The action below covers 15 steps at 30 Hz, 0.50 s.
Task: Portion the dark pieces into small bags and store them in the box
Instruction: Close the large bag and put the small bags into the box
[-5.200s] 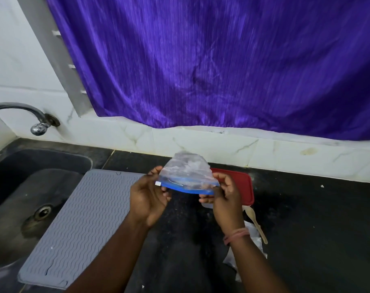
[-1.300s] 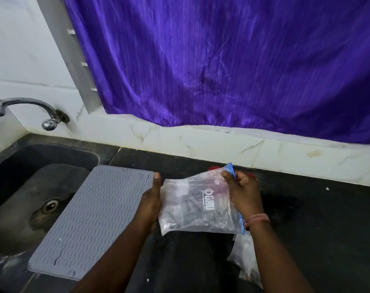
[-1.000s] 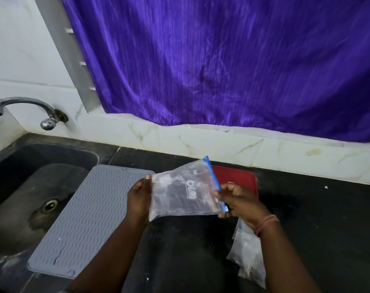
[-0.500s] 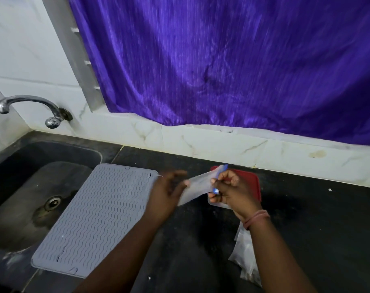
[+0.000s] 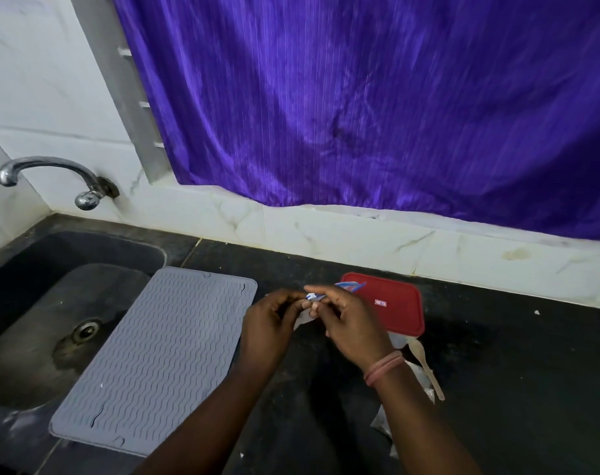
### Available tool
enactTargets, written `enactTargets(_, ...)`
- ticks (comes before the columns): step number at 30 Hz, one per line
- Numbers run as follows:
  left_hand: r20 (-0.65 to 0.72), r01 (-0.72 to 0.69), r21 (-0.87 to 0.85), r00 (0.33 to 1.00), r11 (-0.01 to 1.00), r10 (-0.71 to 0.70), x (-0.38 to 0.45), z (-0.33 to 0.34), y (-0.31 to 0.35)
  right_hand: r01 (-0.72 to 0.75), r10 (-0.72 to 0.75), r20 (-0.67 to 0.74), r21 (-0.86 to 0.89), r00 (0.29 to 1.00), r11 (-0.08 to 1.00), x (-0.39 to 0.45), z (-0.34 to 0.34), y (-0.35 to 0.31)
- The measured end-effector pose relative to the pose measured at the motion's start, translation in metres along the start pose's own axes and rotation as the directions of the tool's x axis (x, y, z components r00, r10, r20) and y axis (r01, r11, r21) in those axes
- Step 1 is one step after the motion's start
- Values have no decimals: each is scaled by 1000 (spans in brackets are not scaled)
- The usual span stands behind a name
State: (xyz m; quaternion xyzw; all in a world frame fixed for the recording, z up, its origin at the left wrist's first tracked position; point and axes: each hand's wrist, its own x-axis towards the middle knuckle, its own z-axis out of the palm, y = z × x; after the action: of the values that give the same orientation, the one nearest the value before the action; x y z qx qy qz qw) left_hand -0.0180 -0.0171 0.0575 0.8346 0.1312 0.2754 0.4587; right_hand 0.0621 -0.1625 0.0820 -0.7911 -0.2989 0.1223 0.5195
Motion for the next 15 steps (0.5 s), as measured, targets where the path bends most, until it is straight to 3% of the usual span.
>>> enactTargets(2,6,57,-68,998,996,-57,1,-4,0,92,-93,-13,-90,996,992,1,-1,-4)
enactTargets(7,-37,19,-79,999,997,-22,0,-14,5,191,-205,-72,-162,976,968,3,2,-8)
enactTargets(11,-126,57,-144,989,988,-75,0,-23,9,178,-231,-115,-353,966,919,3,2,-8)
enactTargets(15,-142,115,-389,973,914,-183,4,-39,0,106,-257,-215,-538,942,836,5,-12,7)
